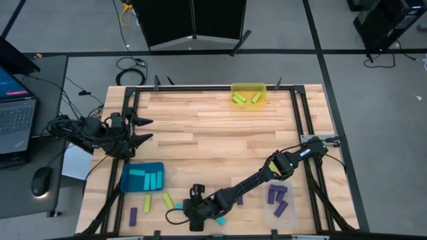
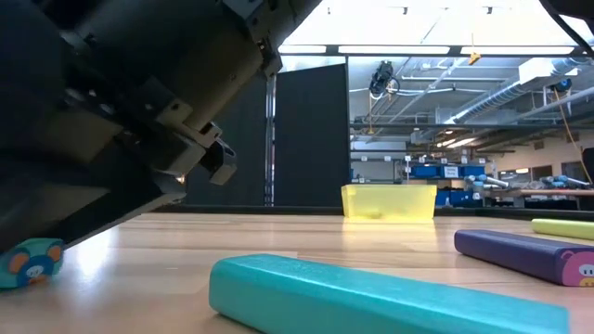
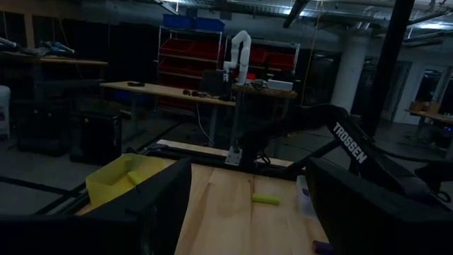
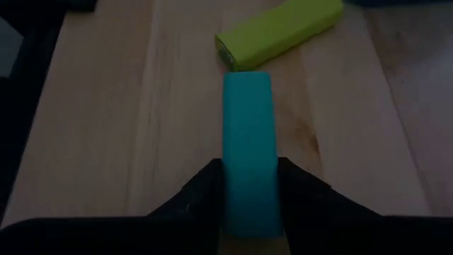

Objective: Sort blocks
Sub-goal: Put the left blue block into the dark blue bin

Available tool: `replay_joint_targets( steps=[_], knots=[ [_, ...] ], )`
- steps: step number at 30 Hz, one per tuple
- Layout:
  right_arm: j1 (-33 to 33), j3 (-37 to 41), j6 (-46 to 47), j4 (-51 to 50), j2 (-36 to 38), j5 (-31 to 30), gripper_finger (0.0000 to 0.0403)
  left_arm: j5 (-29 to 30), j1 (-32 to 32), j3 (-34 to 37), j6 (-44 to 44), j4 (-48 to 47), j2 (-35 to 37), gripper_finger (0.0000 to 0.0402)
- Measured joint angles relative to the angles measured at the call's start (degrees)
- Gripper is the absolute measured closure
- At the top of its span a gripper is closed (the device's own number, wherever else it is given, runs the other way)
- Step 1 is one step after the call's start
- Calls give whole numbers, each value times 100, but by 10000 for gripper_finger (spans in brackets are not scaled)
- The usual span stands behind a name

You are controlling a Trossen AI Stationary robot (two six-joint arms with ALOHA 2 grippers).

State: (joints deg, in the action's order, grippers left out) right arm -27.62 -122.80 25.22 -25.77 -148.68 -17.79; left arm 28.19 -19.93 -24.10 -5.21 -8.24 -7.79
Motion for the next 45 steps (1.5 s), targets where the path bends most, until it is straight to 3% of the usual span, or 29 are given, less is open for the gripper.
replay_joint_targets(
  steps=[13,24,34,45],
  knots=[
    [334,9,-1082,258,565,-623,285,0,1,0,-2,6,0,117],
    [1171,0,-1927,2968,531,-381,285,1,1,-2,3,23,-2,117],
    [1366,-57,-1545,4648,63,-52,285,-144,-1,-4,31,206,1,117],
    [1355,-481,-1191,5077,-596,-57,277,-193,-1,-7,37,224,-20,117]
  ],
)
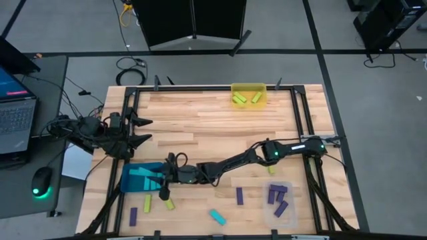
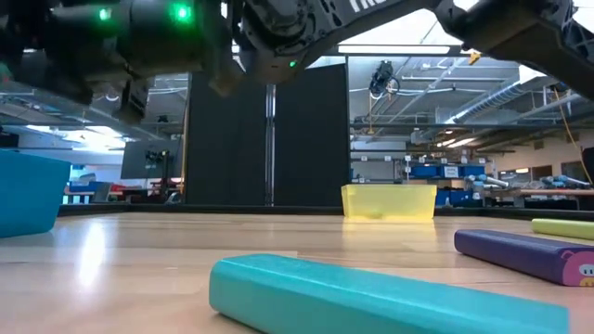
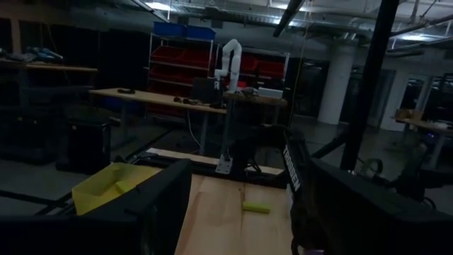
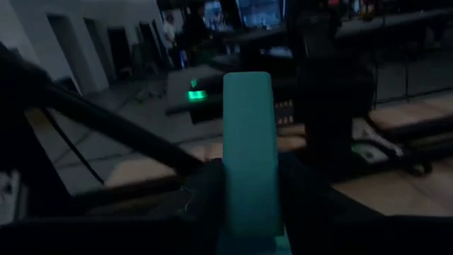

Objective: Sort blocks
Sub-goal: Put the left blue block into the dark blue bin, then put the bottom right green block into the yellow bin

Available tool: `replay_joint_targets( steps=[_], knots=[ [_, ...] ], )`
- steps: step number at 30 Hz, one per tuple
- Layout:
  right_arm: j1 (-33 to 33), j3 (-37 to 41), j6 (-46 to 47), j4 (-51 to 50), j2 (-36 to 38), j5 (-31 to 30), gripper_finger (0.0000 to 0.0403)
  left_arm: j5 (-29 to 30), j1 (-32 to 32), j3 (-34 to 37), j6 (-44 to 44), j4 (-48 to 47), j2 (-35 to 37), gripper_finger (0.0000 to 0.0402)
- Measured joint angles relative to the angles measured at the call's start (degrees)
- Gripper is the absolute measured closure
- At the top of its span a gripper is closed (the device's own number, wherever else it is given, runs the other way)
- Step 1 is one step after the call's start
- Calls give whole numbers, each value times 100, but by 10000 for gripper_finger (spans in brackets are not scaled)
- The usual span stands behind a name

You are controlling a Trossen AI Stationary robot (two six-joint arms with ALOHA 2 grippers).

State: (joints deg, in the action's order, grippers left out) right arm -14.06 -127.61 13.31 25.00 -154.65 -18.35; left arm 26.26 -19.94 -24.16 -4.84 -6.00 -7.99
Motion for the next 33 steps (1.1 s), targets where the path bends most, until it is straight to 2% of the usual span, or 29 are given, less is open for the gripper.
replay_joint_targets(
  steps=[9,12,14,17,19,22,28,33],
  knots=[
    [42,-2,11,-124,8,106,185,0,0,0,4,-22,-2,117],
    [45,0,-414,-3,47,98,167,-78,1,0,8,-181,0,117],
    [6,2,-948,60,159,-111,162,-345,1,0,31,-293,-4,117],
    [-173,1,-1854,56,509,-835,162,-830,0,0,157,-314,-36,117],
    [-284,-14,-2228,123,704,-1335,165,-907,-4,0,160,-315,-59,117],
    [-385,175,-2360,115,884,-1513,169,-891,-4,2,165,-318,-150,117],
    [-468,1391,-1979,172,1344,-1837,177,-887,-4,2,184,-275,-351,117],
    [-504,3546,-1446,1075,2464,-2184,187,-875,-4,2,184,-565,-512,117]
  ],
)
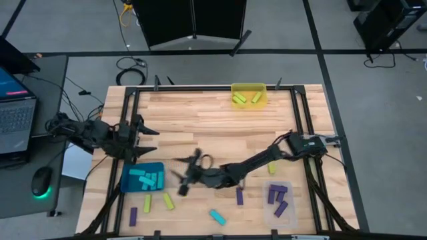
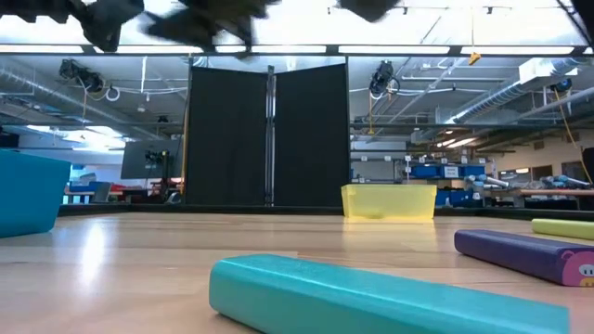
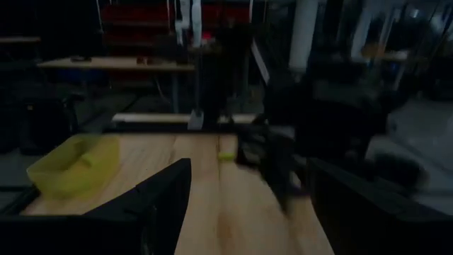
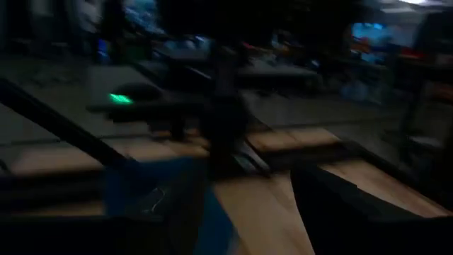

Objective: Sort blocks
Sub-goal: Put the bottom right green block into the yellow bin

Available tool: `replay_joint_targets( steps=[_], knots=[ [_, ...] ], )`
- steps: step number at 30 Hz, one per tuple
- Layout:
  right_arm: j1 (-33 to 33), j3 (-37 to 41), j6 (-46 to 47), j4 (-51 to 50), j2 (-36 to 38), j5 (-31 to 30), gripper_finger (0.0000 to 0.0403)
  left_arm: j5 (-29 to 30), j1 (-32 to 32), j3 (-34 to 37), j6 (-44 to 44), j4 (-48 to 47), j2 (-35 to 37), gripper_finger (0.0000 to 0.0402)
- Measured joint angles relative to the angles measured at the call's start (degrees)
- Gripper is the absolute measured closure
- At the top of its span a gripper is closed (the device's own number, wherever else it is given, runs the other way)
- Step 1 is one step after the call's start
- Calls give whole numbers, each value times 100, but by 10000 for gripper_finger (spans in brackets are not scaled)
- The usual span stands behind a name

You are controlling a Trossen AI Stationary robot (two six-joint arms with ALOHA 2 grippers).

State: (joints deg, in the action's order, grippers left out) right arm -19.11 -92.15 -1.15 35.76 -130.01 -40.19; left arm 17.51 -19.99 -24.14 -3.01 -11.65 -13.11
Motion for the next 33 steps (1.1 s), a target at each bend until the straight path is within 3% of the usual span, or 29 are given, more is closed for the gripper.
replay_joint_targets(
  steps=[5,8,12,18,26,33],
  knots=[
    [-99,2506,312,1034,1500,-602,188,-49,0,0,153,-139,-670,117],
    [-183,3668,437,1643,2370,-740,188,-114,0,-6,154,68,-1500,117],
    [-308,4697,361,2117,3295,-843,188,-809,-53,-264,122,-77,-2920,117],
    [-453,5355,-40,2353,4015,-860,188,-1243,-704,-1324,299,-915,-4872,117],
    [-523,5435,-149,2382,4099,-928,188,-1330,-1807,-3161,490,-2552,-7006,117],
    [-544,5435,-157,2453,4097,-930,188,-1154,-2411,-3831,437,-2991,-8339,117]
  ],
)
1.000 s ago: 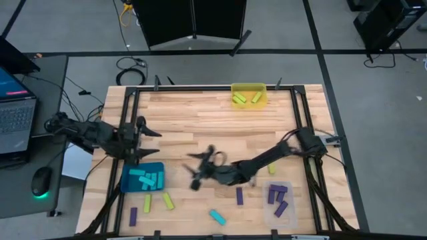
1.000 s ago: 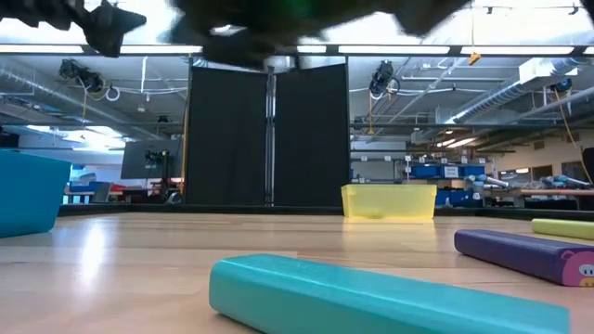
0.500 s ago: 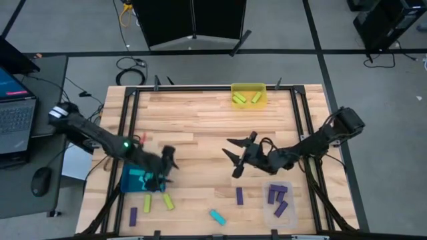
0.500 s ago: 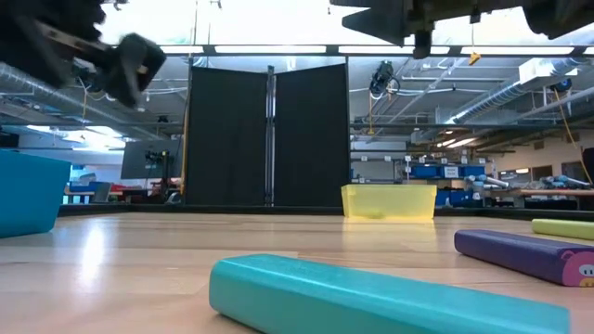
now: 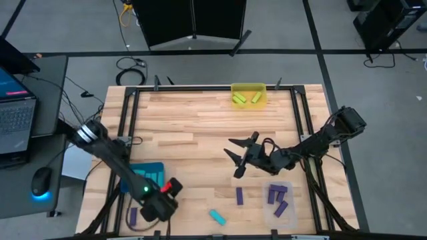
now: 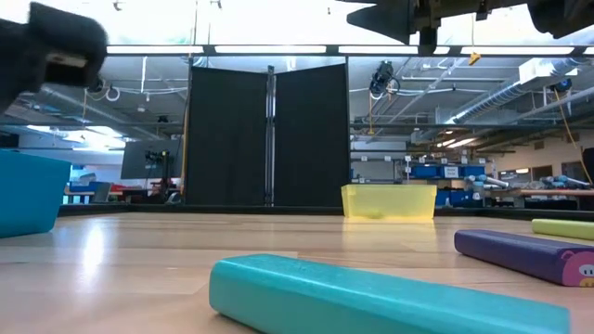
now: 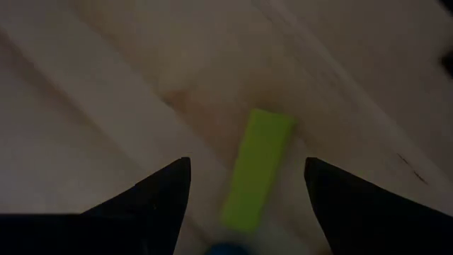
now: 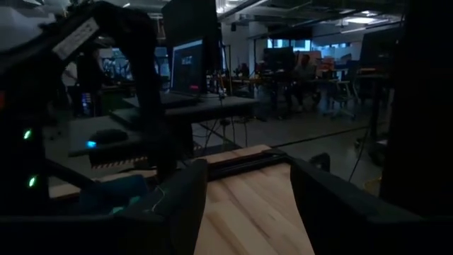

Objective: Sort blocks
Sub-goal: Put the bottom right green block into the yellow bin

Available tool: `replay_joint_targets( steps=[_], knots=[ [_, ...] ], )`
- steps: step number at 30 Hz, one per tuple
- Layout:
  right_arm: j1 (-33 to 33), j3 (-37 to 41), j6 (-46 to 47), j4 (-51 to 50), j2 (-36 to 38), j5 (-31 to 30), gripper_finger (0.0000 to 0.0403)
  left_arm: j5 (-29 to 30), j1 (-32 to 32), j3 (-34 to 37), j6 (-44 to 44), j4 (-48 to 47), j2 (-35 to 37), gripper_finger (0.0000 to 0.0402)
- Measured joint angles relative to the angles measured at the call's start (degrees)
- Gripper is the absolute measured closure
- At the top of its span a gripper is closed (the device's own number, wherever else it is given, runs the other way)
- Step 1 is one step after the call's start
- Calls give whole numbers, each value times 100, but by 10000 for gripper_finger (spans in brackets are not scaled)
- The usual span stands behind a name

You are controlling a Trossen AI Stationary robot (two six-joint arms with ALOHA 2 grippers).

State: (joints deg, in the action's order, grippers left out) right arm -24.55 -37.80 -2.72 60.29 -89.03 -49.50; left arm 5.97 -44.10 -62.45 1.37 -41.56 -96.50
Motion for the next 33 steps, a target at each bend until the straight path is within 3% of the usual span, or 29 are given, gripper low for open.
replay_joint_targets(
  steps=[8,15,19,26,33],
  knots=[
    [-23,0,15,61,-2,0,188,96,-114,-88,-8,22,-705,117],
    [-21,0,9,94,-4,-2,188,-7,-94,-115,116,41,-907,125],
    [-21,0,1,94,-7,-2,188,-75,-47,-104,171,89,-915,171],
    [-21,0,1,94,-9,-2,188,-142,-14,-97,291,118,-925,293],
    [-21,0,13,99,-9,-2,188,-34,18,-102,304,159,-933,301]
  ],
)
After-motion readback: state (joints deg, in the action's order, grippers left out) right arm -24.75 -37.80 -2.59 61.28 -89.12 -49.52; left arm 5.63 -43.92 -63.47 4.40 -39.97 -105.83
